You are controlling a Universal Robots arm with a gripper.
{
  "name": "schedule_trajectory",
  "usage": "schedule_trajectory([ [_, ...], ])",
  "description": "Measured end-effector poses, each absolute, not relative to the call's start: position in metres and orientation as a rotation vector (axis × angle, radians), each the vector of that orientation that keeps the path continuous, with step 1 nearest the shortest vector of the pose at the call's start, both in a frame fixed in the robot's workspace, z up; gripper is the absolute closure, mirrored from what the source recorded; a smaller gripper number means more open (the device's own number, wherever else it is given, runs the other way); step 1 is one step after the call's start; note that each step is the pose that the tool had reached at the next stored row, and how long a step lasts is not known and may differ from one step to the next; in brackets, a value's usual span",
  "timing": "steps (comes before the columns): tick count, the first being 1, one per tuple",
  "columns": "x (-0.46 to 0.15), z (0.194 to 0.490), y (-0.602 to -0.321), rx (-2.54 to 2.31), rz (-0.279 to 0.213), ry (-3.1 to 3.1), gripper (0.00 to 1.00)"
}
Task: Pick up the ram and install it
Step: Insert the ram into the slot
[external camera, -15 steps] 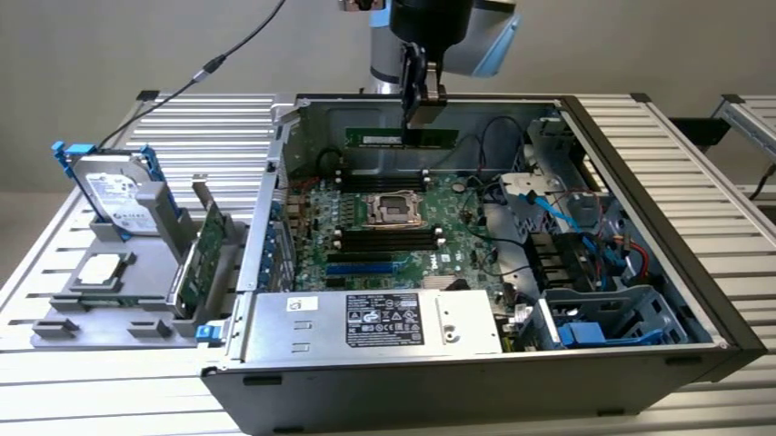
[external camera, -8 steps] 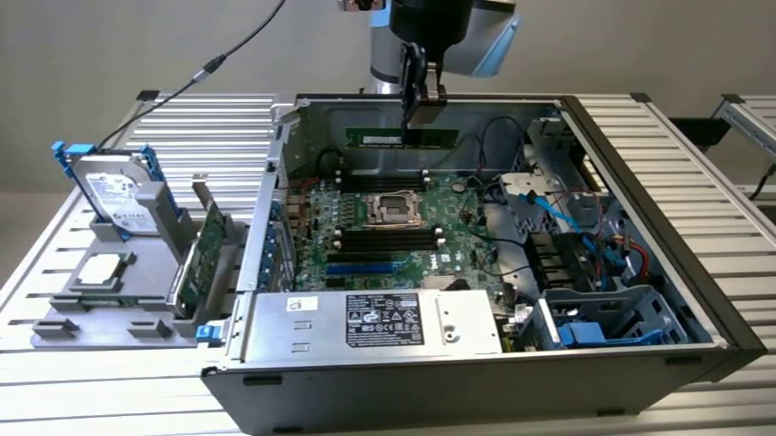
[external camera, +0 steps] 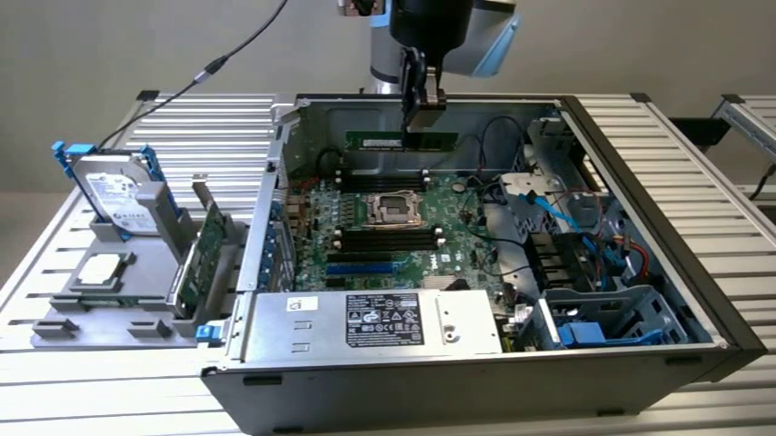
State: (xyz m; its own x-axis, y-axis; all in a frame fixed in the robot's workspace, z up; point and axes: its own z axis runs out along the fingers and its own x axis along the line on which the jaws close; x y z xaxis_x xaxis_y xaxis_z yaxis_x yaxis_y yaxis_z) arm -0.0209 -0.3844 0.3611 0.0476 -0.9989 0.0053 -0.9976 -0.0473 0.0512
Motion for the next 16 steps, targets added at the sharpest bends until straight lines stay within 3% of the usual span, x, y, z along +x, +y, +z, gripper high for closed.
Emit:
schedule_trajectory([
  [16, -0.021, 0.332, -0.391, 2.266, -0.06, -2.112, 0.86],
])
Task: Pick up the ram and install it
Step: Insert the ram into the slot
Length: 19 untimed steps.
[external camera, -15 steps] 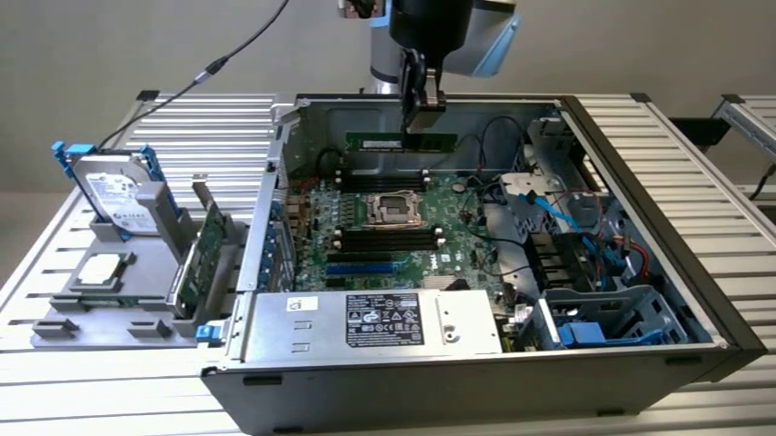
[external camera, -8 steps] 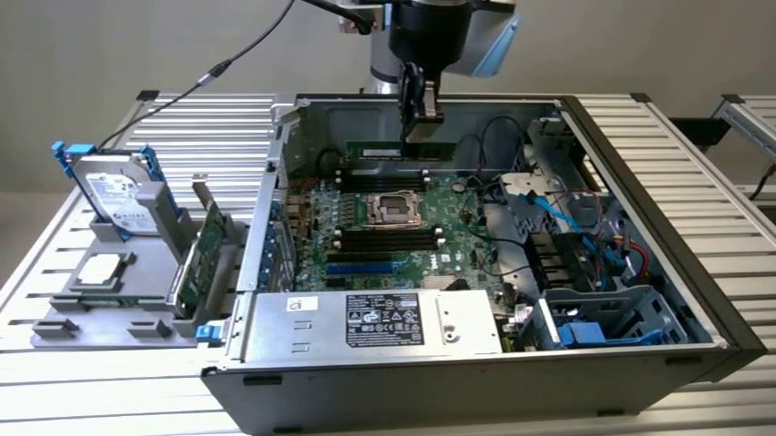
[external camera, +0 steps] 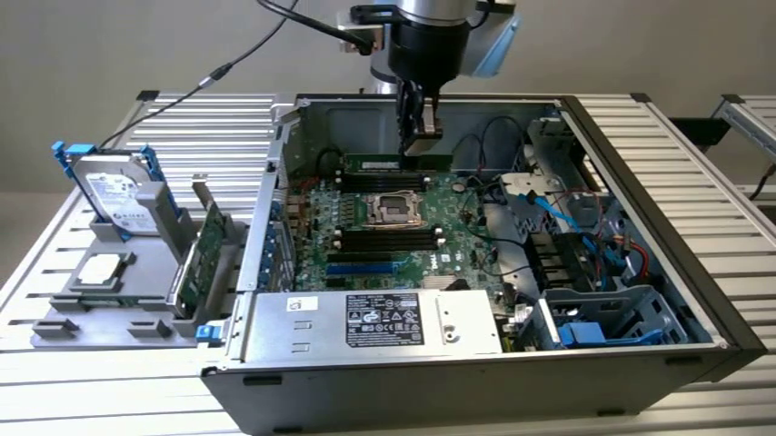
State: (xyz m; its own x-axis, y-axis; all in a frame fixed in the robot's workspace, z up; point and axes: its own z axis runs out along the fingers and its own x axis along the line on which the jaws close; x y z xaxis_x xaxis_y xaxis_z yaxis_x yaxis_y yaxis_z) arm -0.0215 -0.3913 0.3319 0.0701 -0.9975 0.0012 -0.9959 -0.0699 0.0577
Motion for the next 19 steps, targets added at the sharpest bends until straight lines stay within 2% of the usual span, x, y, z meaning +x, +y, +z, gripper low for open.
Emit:
schedule_trajectory([
  [10, -0.042, 0.314, -0.397, 2.283, -0.067, -2.093, 0.86],
  [19, -0.043, 0.3, -0.397, 2.296, -0.034, -2.105, 0.86],
])
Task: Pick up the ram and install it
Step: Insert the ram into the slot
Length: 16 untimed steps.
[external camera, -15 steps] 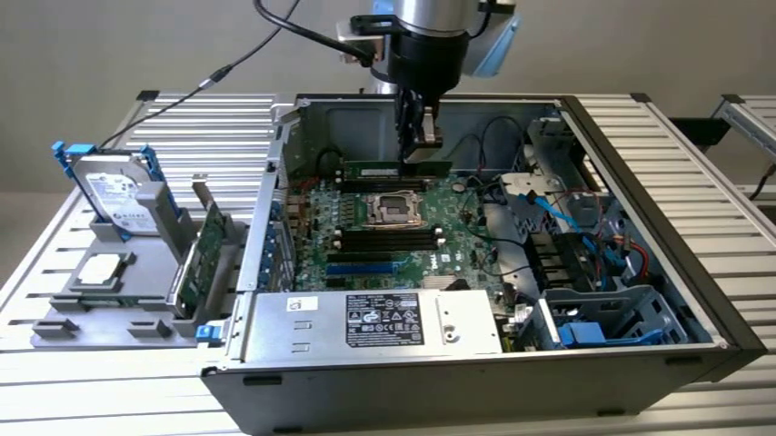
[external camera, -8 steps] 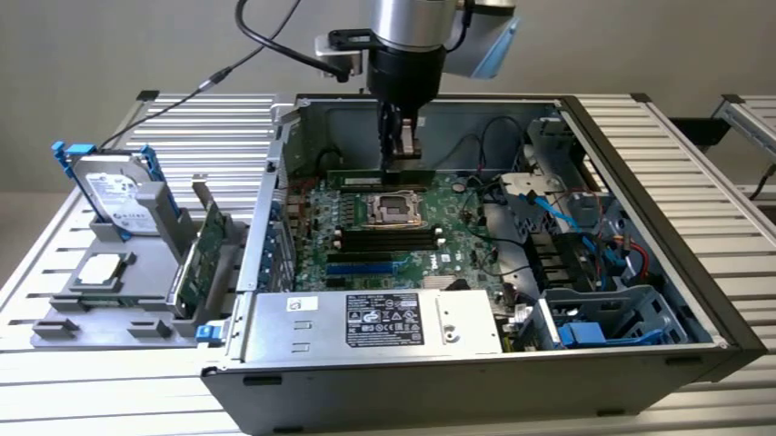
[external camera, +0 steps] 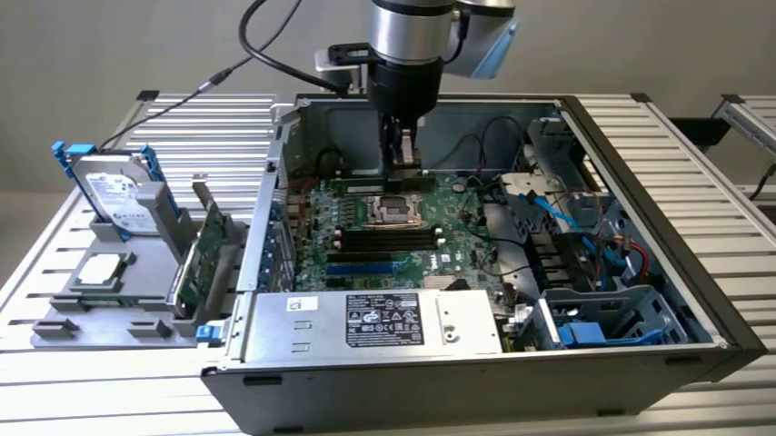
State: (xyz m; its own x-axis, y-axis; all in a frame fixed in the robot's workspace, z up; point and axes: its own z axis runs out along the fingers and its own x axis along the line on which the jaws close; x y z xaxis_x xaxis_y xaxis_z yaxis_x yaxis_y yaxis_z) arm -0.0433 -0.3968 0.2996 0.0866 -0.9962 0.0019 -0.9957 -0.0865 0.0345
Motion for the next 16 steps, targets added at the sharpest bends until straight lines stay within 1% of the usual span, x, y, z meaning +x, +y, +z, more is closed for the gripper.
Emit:
schedule_trajectory([
  [16, -0.037, 0.28, -0.398, 2.275, -0.011, -2.122, 0.86],
])
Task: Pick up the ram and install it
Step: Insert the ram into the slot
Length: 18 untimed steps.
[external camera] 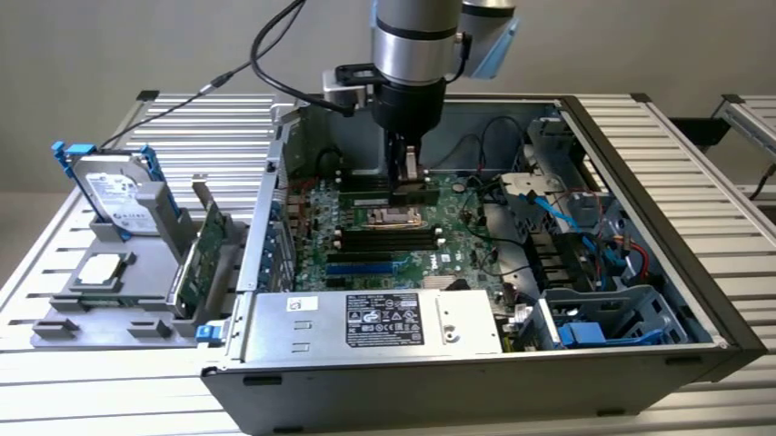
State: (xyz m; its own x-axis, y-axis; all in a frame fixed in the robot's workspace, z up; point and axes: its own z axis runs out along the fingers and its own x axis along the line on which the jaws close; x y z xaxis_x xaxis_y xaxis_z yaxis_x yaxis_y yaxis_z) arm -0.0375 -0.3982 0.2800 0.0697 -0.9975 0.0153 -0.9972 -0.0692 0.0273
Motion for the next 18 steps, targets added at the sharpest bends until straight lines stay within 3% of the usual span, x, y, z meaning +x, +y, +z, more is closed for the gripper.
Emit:
schedule_trajectory([
  [18, -0.036, 0.268, -0.406, 2.242, 0.014, -2.136, 0.86],
])
